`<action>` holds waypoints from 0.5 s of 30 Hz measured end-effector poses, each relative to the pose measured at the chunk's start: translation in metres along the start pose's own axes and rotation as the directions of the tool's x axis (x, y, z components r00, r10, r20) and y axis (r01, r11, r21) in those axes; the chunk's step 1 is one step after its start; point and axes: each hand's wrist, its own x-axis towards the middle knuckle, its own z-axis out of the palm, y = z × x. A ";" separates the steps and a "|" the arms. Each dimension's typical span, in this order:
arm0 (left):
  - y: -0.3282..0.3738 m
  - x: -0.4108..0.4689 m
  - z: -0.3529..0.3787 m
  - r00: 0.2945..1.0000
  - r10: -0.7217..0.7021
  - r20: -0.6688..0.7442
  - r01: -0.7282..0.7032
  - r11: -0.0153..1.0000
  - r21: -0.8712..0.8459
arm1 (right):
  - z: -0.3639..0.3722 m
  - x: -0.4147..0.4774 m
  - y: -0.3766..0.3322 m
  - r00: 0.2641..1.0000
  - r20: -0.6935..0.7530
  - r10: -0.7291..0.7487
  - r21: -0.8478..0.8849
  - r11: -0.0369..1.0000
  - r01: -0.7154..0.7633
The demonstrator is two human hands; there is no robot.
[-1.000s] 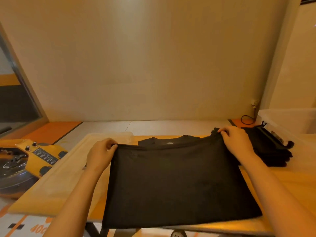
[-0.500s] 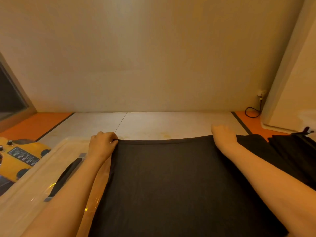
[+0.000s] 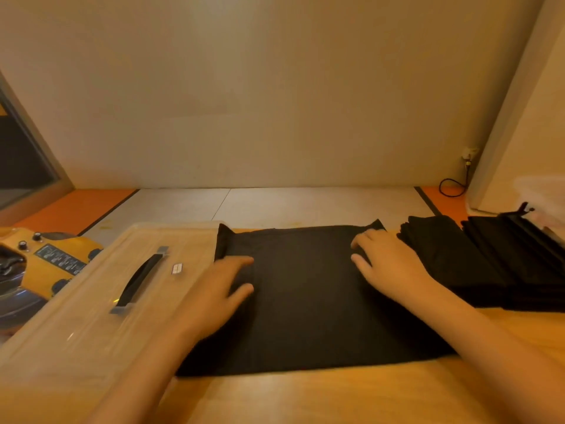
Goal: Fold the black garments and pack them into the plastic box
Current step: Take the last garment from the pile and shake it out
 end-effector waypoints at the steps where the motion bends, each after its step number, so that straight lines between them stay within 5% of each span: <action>1: 0.009 -0.026 0.003 0.999 0.023 0.044 -0.024 1.000 0.005 | -0.006 -0.025 -0.007 0.999 0.027 -0.022 0.044 0.999 0.021; 10: 0.006 -0.124 0.045 0.981 -0.049 0.185 0.004 0.972 0.233 | 0.020 -0.139 -0.010 0.950 0.282 0.134 0.107 0.980 -0.170; 15: 0.003 -0.158 0.049 0.987 -0.003 0.161 -0.035 0.971 0.237 | 0.013 -0.182 -0.011 0.926 0.365 0.097 0.056 0.991 -0.126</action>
